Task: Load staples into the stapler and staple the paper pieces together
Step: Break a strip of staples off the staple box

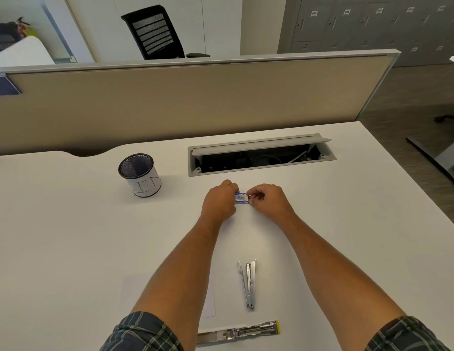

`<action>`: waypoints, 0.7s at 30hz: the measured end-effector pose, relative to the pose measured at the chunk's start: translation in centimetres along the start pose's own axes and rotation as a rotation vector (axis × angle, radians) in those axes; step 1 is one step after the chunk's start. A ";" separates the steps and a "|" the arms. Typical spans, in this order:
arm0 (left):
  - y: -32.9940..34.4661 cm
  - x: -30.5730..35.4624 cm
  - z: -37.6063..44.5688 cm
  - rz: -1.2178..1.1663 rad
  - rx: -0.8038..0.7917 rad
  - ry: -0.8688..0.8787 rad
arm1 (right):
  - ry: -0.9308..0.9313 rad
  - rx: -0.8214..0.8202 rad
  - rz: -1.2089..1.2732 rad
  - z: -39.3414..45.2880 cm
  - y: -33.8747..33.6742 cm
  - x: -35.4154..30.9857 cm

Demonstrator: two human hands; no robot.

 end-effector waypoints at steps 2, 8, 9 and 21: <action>0.0 0.0 0.0 -0.005 0.000 0.001 | 0.017 0.003 0.015 0.0 0.1 0.1; 0.0 -0.1 0.0 0.000 0.002 0.002 | 0.078 0.038 0.100 -0.3 0.1 0.9; 0.0 -0.1 0.0 -0.001 0.005 0.001 | 0.085 0.038 0.105 -0.3 0.1 0.9; 0.1 -0.2 0.1 -0.019 0.001 -0.025 | 0.038 0.078 0.206 -1.3 0.0 0.5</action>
Point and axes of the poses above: each hand's wrist, its own z-axis towards the middle knuckle, its own y-axis out of the palm, x = y × z, the point moved 7 cm from there along z, towards the middle knuckle, and after that the axes turned 13 degrees about -z, right-handed, at the moved point
